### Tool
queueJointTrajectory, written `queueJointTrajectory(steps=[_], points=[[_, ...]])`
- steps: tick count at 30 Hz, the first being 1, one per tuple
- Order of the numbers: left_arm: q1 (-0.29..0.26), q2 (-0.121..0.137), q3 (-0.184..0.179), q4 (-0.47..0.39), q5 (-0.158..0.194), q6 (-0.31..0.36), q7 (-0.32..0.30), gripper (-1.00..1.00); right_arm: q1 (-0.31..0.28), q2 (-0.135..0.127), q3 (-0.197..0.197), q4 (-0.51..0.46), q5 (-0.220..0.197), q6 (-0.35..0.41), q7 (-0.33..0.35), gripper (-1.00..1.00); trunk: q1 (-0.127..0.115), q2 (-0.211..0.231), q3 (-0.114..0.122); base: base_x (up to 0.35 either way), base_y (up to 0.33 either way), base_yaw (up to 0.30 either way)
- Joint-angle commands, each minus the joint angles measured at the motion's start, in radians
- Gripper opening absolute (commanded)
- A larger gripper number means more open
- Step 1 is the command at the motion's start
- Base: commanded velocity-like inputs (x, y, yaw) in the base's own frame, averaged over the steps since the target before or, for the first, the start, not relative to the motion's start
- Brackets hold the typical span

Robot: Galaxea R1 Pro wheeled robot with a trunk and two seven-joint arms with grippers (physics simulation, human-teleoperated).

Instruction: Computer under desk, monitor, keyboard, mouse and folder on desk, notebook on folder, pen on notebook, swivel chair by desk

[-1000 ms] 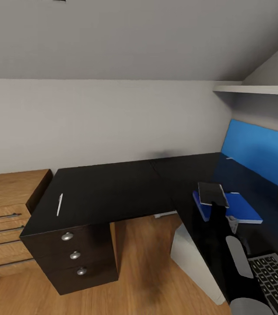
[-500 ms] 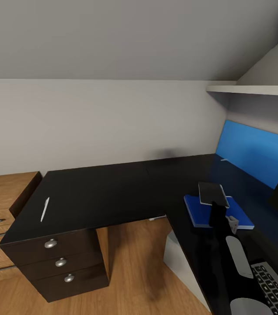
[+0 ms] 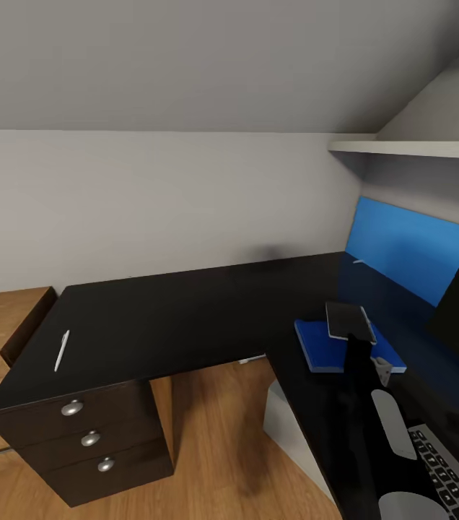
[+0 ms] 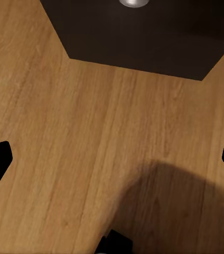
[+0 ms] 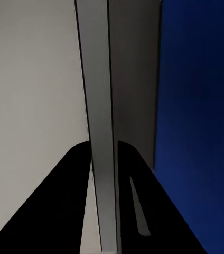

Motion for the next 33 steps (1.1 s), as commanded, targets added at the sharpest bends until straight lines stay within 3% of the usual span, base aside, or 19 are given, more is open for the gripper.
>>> queueJointTrajectory(steps=[1, 10, 22, 23, 33], points=[[0.000, 0.000, 0.000, -0.003, 0.008, 0.004, 0.002, 1.00, -0.001, 0.001, -0.002, -0.001, -0.009, 0.004, -0.006, -1.00, 0.000, 0.000, -0.001, 0.000, 0.000, -0.006], [0.000, -0.001, 0.000, -0.003, 0.008, 0.004, 0.002, 1.00, -0.001, 0.001, 0.018, 0.005, -0.006, 0.005, -0.076, -1.00, 0.000, 0.000, -0.001, 0.000, 0.000, -0.001], [0.000, -0.001, 0.000, -0.003, 0.008, 0.004, 0.002, 1.00, -0.001, -0.002, 0.022, 0.009, -0.006, 0.005, -0.085, -1.00, 0.000, 0.000, -0.001, -0.058, 0.000, 0.000], [0.000, -0.001, 0.000, -0.003, 0.008, 0.004, 0.002, 1.00, -0.001, -0.002, 0.021, 0.009, -0.006, 0.005, -0.085, 1.00, 0.000, 0.000, -0.001, -0.008, 0.000, 0.000], [0.000, -0.001, 0.000, -0.003, 0.008, 0.003, 0.002, 1.00, -0.001, -0.004, 0.021, 0.007, -0.009, 0.005, -0.085, 1.00, 0.000, 0.000, -0.001, -0.014, 0.000, 0.000]])
